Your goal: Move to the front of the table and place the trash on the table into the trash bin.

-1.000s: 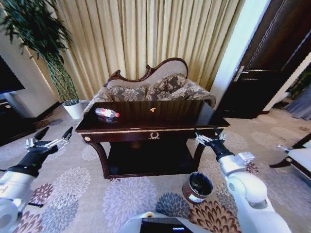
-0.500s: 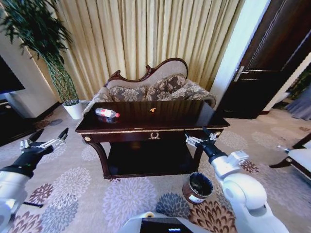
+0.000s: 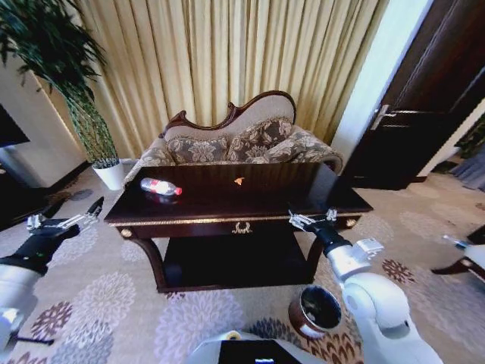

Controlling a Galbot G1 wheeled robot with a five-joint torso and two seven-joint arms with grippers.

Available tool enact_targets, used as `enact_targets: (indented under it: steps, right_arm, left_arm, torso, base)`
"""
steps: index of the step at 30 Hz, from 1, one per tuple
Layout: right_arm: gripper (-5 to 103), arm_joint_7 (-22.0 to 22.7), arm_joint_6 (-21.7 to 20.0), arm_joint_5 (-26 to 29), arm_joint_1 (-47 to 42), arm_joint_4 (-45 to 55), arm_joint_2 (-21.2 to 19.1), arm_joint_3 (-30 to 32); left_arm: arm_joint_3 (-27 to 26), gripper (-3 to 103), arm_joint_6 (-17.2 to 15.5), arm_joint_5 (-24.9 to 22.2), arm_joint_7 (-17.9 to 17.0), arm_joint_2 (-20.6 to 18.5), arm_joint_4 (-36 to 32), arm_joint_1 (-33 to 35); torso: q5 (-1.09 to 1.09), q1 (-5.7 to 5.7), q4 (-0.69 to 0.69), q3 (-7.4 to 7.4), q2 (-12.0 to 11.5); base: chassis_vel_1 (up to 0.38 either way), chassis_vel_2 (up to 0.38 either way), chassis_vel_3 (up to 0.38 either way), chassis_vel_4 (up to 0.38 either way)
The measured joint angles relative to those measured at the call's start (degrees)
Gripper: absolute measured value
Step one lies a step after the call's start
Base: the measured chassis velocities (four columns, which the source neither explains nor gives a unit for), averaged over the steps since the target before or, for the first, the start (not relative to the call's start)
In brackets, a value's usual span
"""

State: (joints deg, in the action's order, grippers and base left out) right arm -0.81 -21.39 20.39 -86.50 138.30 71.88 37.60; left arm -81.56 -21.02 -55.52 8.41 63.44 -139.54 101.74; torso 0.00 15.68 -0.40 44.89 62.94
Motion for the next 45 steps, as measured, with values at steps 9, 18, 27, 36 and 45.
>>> enact_targets:
  steps: [9,18,27,36,45]
  right_arm:
    - [100,2.1,0.49,-0.98,0.3,-0.46,0.04,-1.73]
    - [100,3.21,1.36,-0.03,1.49,-1.52,-2.07,-5.1]
    - [100,5.11,-3.18,6.78,11.18,-9.04,-8.91,-9.22]
    - [100,19.55,-15.63,21.74,27.08,-14.49,-15.64,-19.67]
    - [100,27.45,-21.01,34.45,40.76,-17.28,-19.59,-27.23]
  left_arm:
    - [0.05,100,1.03,0.23,0.77,0.6,0.13,0.17]
    - [0.27,100,1.16,0.57,1.15,0.72,0.1,0.15]
    - [-0.16,100,0.93,0.86,1.08,1.68,-0.25,0.22]
    - [-0.28,100,0.73,1.85,1.06,4.3,-0.76,0.31]
    - [0.14,100,0.36,2.96,0.89,5.11,-1.18,0.06]
  torso:
    - [-0.01,-0.01,0.01,-0.02,0.01]
    - [0.0,-0.04,-0.01,-0.02,0.03]
    - [0.01,-0.04,0.01,-0.01,0.03]
    - [0.0,-0.04,0.01,-0.01,0.02]
    - [-0.01,-0.03,0.0,-0.01,0.02]
  base:
    - [-0.143,0.144,0.141,-0.149]
    - [-0.005,0.007,0.006,-0.008]
    - [0.0,0.0,0.0,0.0]
    - [0.0,0.0,0.0,0.0]
    - [0.0,0.0,0.0,0.0]
